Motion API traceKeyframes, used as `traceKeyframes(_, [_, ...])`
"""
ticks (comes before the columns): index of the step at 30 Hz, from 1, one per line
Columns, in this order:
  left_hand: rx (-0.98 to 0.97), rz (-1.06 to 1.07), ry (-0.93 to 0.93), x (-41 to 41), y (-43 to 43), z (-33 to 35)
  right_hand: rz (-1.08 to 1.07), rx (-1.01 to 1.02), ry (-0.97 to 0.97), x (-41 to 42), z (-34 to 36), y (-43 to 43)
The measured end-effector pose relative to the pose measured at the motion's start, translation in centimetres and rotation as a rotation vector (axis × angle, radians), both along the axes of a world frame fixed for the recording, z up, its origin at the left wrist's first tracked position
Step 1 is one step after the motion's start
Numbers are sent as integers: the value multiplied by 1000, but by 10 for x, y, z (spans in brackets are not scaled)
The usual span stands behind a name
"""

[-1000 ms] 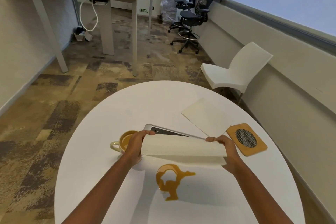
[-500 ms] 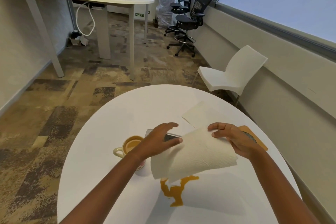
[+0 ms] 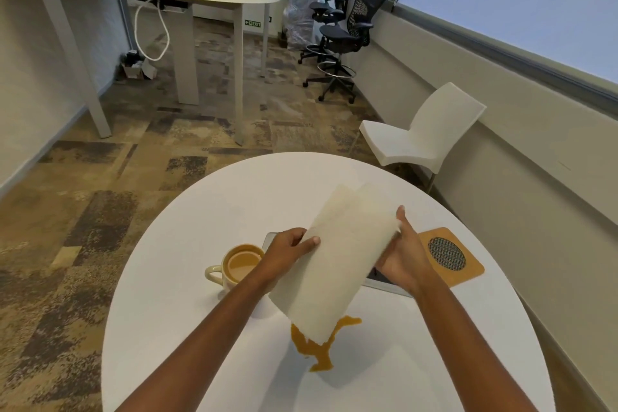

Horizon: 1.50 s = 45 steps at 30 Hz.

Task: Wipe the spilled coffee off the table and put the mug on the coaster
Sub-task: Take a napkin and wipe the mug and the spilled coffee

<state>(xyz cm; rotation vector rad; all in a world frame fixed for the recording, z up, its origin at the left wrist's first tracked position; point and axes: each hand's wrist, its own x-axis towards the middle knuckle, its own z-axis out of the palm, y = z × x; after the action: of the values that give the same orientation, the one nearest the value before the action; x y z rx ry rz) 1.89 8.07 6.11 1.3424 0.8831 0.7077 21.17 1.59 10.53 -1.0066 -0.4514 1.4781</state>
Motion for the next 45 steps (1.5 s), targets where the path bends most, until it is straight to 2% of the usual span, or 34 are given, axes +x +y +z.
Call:
traceKeyframes(4, [-173,161,-188,-2,-1,-6,124,-32,-46,-25,-25,-5])
traceKeyframes(6, [-206,169,-198,-3,-3,-8,158,-4,-164,-36,-36,-7])
traceKeyframes(9, [-234,136,-177,-7,-6,-12,72,-33,-400,-44,-48,-6])
traceKeyframes(11, [-242,126,-155,-11,-8,-15,27,-53,-444,-45,-52,-6])
traceKeyframes(18, [-279,3,-115,-27,-14,-29,-9,-95,-411,-49,-60,-16])
traceKeyframes(23, [-232,31,-96,-36,-15,-29,-24,-143,-384,-54,-59,-21])
traceKeyframes(29, [-109,118,-11,-39,-12,-25,-16,-142,-249,-60,-64,-22])
traceKeyframes(35, [-42,208,-43,-41,-7,-23,-90,-211,9,-62,-62,-13])
traceKeyframes(37, [16,224,-31,-41,-4,-22,-27,-225,70,-62,-61,-13])
traceKeyframes(41, [125,212,5,-39,0,-17,168,-251,-99,-68,-54,-12])
traceKeyframes(45, [176,197,22,-44,8,-13,185,-227,-266,-66,-50,0])
